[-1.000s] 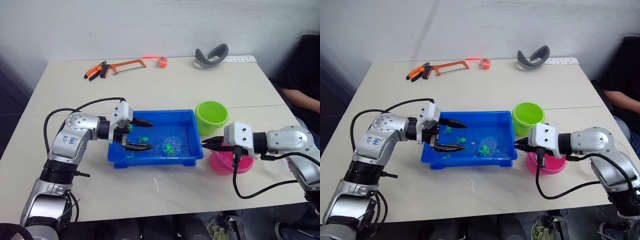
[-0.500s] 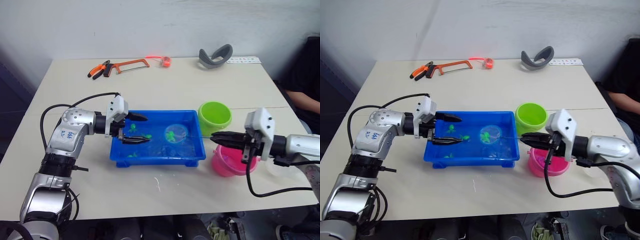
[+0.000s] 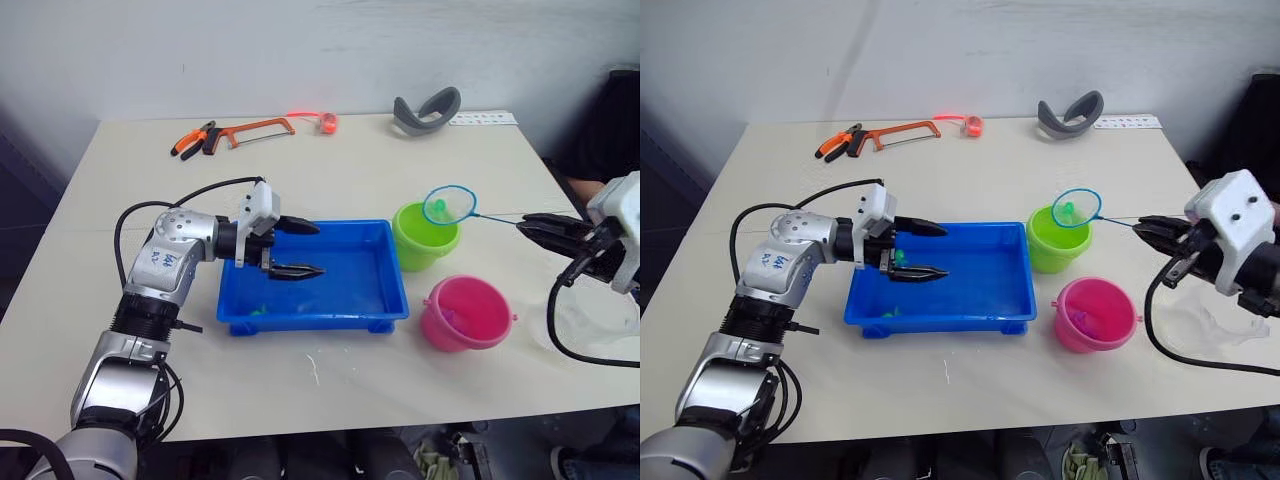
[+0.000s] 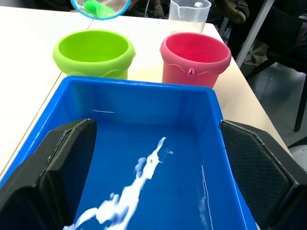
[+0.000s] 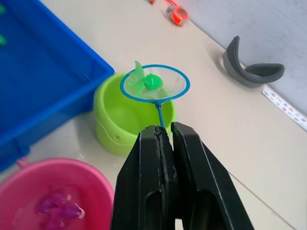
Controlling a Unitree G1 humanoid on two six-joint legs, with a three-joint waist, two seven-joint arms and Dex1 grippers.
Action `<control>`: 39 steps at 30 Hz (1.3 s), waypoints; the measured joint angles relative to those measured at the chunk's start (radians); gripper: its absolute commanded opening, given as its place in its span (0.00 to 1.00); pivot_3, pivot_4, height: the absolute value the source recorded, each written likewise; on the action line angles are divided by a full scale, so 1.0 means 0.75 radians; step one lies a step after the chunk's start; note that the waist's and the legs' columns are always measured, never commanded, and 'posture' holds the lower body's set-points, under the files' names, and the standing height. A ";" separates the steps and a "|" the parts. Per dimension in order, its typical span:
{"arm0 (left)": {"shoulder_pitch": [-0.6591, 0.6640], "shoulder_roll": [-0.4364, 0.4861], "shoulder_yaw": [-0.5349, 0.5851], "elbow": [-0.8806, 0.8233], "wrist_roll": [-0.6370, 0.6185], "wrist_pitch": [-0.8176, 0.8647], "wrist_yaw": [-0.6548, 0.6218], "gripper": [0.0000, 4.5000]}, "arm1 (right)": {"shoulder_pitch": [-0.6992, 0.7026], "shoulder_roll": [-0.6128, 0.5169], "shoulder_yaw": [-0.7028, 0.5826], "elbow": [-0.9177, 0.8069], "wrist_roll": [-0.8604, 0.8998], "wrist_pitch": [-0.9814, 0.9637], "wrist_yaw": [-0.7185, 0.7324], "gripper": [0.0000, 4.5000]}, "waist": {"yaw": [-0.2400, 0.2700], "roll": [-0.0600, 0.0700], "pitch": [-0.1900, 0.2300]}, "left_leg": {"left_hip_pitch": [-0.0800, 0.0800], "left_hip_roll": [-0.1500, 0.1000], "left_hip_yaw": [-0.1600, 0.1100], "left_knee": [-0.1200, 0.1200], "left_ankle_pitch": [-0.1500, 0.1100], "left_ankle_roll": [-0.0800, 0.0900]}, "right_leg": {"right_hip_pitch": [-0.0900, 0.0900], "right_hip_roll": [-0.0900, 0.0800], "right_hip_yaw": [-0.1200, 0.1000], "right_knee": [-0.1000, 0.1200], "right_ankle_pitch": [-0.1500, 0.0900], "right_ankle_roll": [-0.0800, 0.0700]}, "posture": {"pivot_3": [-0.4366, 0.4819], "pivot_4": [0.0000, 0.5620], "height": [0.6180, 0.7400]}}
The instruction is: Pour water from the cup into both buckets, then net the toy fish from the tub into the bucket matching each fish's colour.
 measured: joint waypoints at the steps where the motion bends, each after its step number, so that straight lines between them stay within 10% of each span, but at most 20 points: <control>1: 0.000 0.000 0.000 0.000 0.000 -0.003 -0.002 0.99 | 0.009 -0.025 0.044 0.025 -0.076 -0.087 -0.008 0.00 | 0.000 0.000 0.000 | 0.000 -0.001 0.000 0.000 0.000 0.000 | 0.000 0.000 0.000 0.000 0.000 0.000 | 0.48 0.27 1.00; 14: 0.000 0.011 0.003 0.000 0.001 -0.004 -0.010 0.99 | -0.026 -0.369 0.389 0.441 -1.179 -1.506 -0.402 0.00 | -0.003 0.000 0.000 | 0.000 0.001 0.008 -0.001 0.001 -0.001 | -0.007 0.000 0.004 0.003 0.000 0.000 | 0.48 0.27 1.00; 24: 0.051 0.082 0.027 -0.004 0.002 -0.004 0.003 0.99 | -0.054 -0.371 0.353 0.529 -1.119 -1.633 -0.419 0.00 | -0.006 0.000 0.000 | 0.001 0.002 0.013 0.000 0.001 -0.001 | -0.006 0.000 0.005 0.005 0.000 0.000 | 0.48 0.27 1.00; 30: 0.115 0.217 0.100 -0.026 0.007 0.005 0.032 0.99 | -0.202 -0.072 0.440 0.251 -0.183 -0.829 -0.138 0.00 | -0.021 -0.001 0.000 | 0.002 0.005 0.007 0.001 0.001 -0.002 | -0.005 -0.001 0.004 0.007 0.000 0.000 | 0.48 0.27 1.00; 39: 0.424 0.389 0.260 -0.282 -0.030 0.173 0.112 0.99 | -0.398 0.132 0.611 0.009 0.413 -0.054 -0.071 0.00 | -0.014 -0.001 0.000 | -0.001 0.006 0.004 0.000 -0.001 -0.002 | -0.006 -0.008 0.001 0.004 0.000 -0.001 | 0.48 0.27 1.00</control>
